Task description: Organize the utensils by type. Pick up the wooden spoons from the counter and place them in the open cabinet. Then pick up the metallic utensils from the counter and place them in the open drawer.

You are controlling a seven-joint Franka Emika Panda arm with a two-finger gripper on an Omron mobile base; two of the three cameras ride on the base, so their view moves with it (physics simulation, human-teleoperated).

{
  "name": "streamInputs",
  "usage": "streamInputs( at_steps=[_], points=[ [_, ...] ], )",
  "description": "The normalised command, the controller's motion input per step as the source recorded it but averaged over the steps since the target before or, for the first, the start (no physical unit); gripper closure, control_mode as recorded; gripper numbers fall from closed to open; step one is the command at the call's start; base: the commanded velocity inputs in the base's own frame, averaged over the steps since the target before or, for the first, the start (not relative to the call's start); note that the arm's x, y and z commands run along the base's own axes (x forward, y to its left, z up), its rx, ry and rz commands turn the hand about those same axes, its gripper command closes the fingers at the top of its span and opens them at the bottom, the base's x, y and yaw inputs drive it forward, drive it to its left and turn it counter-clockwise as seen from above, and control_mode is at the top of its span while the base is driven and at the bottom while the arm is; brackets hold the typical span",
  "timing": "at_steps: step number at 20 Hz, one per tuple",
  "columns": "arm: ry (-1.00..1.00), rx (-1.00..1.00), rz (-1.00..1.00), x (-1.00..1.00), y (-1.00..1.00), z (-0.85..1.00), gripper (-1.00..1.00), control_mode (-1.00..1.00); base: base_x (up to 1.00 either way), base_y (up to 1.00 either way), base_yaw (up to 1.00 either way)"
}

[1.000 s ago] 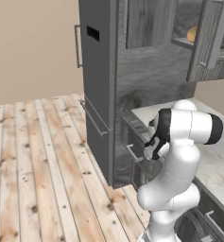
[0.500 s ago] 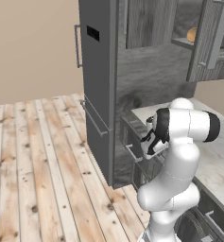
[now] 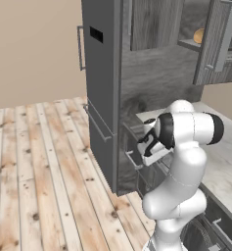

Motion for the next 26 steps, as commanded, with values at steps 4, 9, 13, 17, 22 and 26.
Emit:
streamInputs(
  at_steps=[4, 9, 13, 17, 22, 26],
  points=[
    [0.07, 0.00, 0.00, -0.55, 0.41, -0.50, 1.00, -1.00, 0.00, 0.00, 0.00],
    [0.03, 0.00, 0.00, -0.60, 0.45, -0.50, 1.00, -1.00, 0.00, 0.00, 0.00],
    [0.00, 0.01, 0.00, -0.62, 0.48, -0.45, 1.00, -1.00, 0.00, 0.00, 0.00],
    [0.00, 0.01, 0.00, -0.61, 0.50, -0.40, 1.00, -1.00, 0.00, 0.00, 0.00],
    [0.02, 0.02, 0.00, -0.56, 0.51, -0.37, 1.00, -1.00, 0.00, 0.00, 0.00],
    [0.07, 0.03, 0.00, -0.47, 0.51, -0.39, 1.00, -1.00, 0.00, 0.00, 0.00]
  ],
)
